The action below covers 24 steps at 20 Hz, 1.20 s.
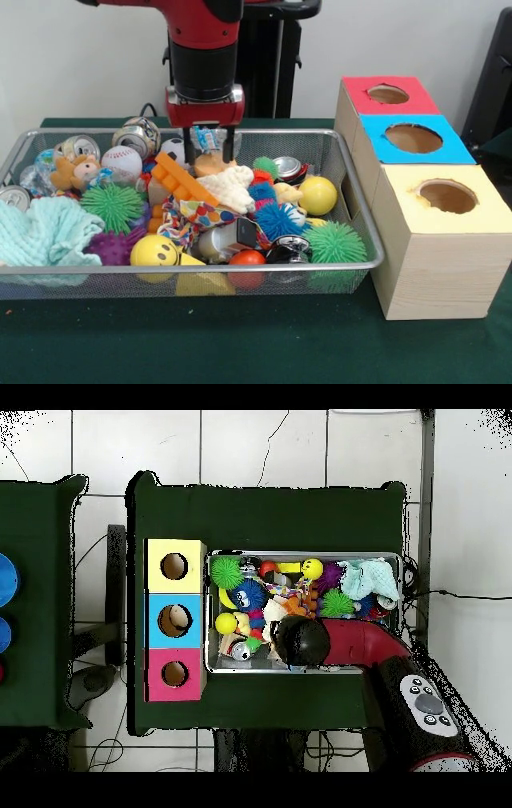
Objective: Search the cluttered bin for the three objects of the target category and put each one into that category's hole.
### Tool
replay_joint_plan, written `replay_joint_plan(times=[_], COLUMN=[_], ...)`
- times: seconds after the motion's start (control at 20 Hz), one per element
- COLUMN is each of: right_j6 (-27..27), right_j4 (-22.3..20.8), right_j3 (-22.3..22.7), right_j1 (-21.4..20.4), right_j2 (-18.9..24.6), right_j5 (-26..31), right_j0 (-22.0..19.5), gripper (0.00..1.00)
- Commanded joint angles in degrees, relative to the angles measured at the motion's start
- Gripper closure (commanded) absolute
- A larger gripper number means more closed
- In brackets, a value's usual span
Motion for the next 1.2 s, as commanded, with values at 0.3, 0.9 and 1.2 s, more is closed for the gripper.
replay_joint_plan(times=[0.3,0.9,1.2], right_j6=[-16.54,-18.06,-19.34], right_j4=[-4.28,-3.7,-3.45], right_j3=[-8.99,-13.08,-9.51], right_j1=[3.98,-0.12,-2.53], right_j2=[13.47,17.83,21.26], right_j5=[9.05,19.29,19.62], right_j0=[-1.49,-3.05,-7.29], gripper=[0.0,0.0,0.0])
